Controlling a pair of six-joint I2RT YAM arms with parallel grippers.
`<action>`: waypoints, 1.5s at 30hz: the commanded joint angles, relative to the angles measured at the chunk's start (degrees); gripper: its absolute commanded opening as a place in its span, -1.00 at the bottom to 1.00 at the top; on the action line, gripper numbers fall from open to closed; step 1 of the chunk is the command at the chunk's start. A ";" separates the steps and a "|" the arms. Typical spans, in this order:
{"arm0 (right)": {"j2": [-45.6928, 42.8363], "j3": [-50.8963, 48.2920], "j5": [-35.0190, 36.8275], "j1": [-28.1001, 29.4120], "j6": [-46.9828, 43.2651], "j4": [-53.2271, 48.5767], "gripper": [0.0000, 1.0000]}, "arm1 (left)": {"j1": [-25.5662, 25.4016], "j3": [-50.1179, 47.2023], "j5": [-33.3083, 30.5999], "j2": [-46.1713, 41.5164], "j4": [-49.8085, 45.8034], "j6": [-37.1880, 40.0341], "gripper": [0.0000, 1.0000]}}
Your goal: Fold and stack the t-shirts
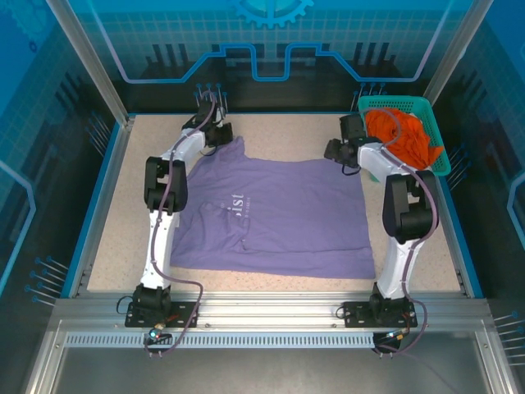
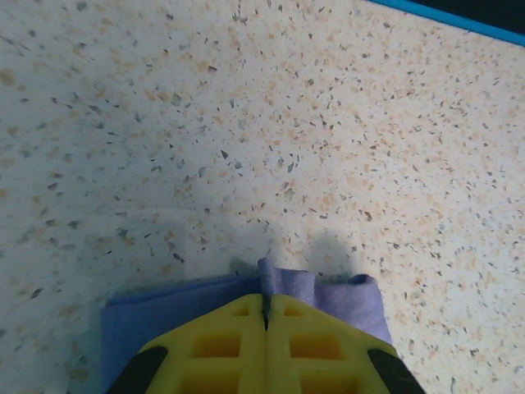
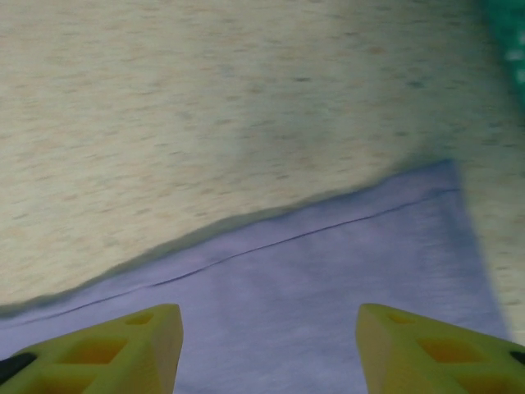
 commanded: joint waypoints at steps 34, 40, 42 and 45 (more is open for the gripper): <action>27.07 38.31 9.76 -3.79 5.82 -31.50 0.03 | 8.14 -41.59 -23.26 -25.38 37.04 -14.61 -1.00; 28.32 39.76 9.13 -3.72 5.64 -32.19 0.01 | 8.83 -42.19 -24.65 -25.51 37.05 -15.48 -1.00; 28.44 39.99 8.98 -3.62 5.52 -32.09 0.01 | 9.22 -42.40 -24.42 -25.61 37.15 -16.03 -1.00; 29.92 42.18 8.16 -3.73 5.05 -32.62 0.01 | 9.37 -42.57 -24.34 -25.70 37.22 -16.35 -1.00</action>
